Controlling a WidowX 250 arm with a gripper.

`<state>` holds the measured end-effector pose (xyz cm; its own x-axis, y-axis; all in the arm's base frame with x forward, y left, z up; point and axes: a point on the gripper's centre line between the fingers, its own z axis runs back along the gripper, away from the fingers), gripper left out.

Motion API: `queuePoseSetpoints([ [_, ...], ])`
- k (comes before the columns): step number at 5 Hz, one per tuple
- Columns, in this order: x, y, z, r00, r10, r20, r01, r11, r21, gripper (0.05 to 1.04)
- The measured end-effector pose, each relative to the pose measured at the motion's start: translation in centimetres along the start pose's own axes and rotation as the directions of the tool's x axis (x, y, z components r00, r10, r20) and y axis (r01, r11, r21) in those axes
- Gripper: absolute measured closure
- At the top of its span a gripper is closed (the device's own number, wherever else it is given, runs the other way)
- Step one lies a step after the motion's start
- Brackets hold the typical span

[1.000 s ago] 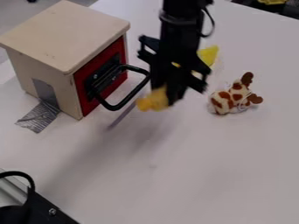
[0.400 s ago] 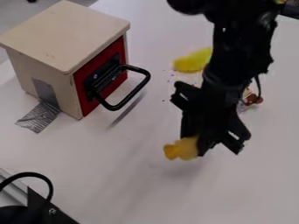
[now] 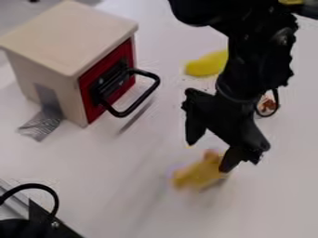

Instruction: Grab the yellow duck and put it on the right side

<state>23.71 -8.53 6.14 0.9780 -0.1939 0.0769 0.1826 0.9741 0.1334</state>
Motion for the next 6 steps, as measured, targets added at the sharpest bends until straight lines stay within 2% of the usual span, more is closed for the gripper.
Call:
queuePoseSetpoints([
  [1,-0.2,0.1,1.4,0.998,0.026,0.049,-0.025,0.999,-0.025,0.083],
  [2,-0.9,0.6,3.4,0.991,0.083,0.106,-0.076,0.995,-0.068,0.083],
  [3,-1.4,1.1,4.1,0.982,0.151,0.113,-0.136,0.982,-0.129,0.083],
  [6,-1.4,1.2,4.2,0.982,0.154,0.112,-0.139,0.981,-0.133,0.083],
])
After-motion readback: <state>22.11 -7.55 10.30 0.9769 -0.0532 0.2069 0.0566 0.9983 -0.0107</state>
